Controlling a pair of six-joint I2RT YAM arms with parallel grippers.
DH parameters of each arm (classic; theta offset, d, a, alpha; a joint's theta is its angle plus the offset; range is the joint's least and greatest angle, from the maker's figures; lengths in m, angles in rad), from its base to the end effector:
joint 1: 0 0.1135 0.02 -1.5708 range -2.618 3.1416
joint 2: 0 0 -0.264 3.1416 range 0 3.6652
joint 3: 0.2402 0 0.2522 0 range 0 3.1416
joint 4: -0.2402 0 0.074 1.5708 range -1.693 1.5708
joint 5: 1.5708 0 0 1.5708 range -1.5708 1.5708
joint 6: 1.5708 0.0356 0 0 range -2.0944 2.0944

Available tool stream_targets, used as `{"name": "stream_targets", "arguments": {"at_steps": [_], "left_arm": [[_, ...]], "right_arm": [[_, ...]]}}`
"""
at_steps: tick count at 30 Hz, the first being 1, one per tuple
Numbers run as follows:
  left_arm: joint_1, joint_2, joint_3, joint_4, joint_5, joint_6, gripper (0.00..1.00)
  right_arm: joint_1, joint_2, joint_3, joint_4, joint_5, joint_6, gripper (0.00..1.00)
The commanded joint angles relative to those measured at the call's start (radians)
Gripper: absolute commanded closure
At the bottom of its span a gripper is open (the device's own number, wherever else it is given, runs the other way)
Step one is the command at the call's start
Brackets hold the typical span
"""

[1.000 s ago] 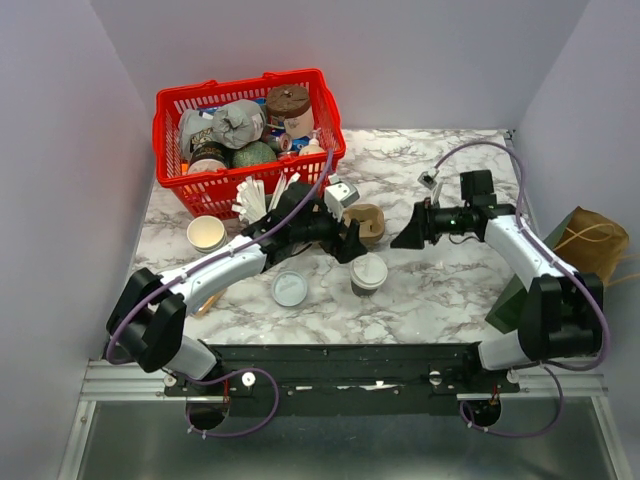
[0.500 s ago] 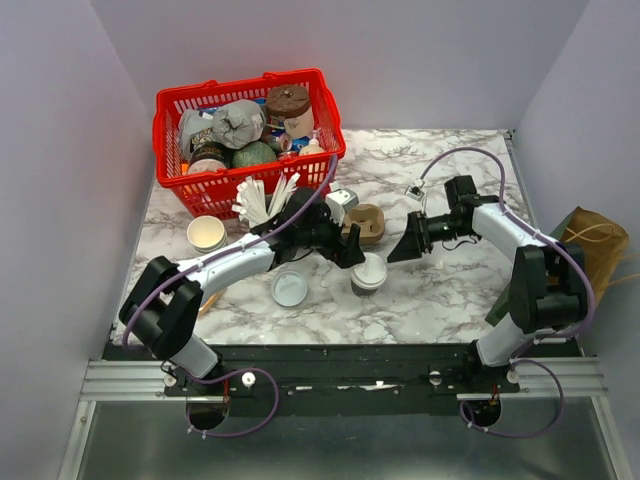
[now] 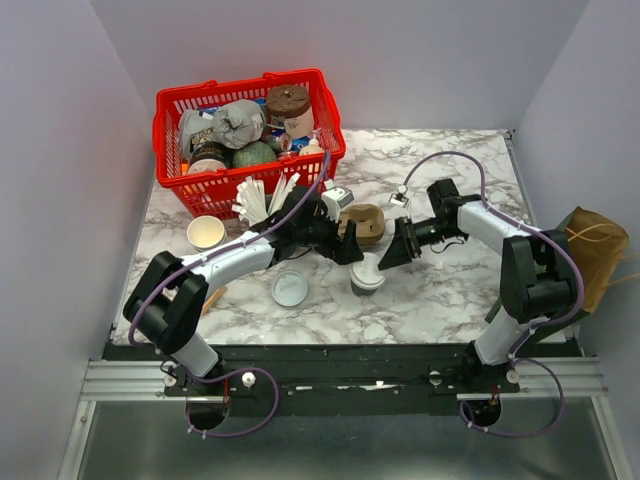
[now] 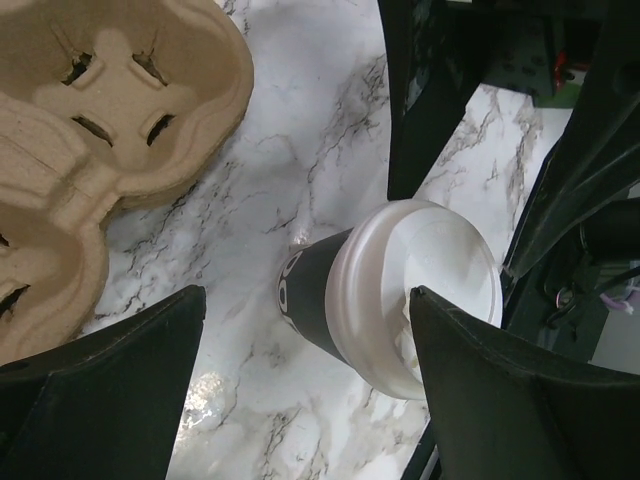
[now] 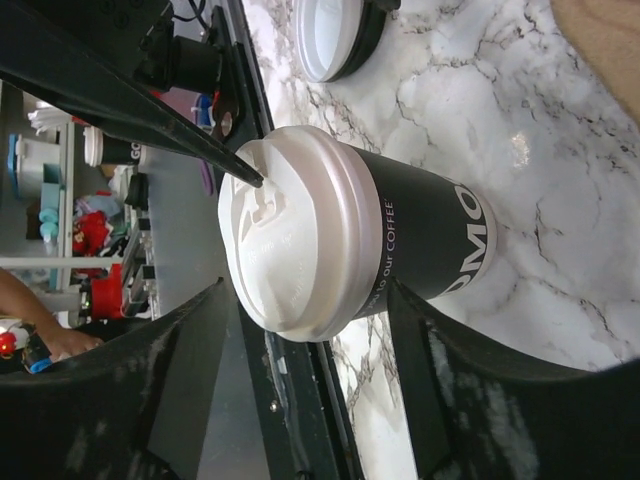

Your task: Pack the takeout coffee

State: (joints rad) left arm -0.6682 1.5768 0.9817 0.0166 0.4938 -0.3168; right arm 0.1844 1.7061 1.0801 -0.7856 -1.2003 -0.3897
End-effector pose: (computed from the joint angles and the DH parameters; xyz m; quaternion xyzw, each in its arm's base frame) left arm 0.2613 -0.2278 0.2323 0.2636 0.8193 -0.4077 0.3051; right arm 0.2918 0.0882 0.1944 -0.2760 0.7763 0.5533 0.1230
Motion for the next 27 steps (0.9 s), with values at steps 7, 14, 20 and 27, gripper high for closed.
{"name": "stream_targets", "arguments": {"at_steps": [7,14,20,27], "left_arm": [[0.019,0.015,-0.061,0.097,0.074,-0.076,0.13],[0.032,0.023,-0.095,0.138,0.097,-0.1,0.15],[0.051,0.038,-0.156,0.247,0.143,-0.156,0.17],[0.058,0.06,-0.213,0.399,0.216,-0.209,0.18]], "right_arm": [[0.017,0.043,0.027,0.045,-0.007,0.046,0.33],[0.018,0.066,0.034,0.042,0.002,0.051,0.36],[0.02,0.076,0.024,0.043,0.013,0.054,0.38],[0.02,0.098,0.02,0.043,0.027,0.057,0.42]]}}
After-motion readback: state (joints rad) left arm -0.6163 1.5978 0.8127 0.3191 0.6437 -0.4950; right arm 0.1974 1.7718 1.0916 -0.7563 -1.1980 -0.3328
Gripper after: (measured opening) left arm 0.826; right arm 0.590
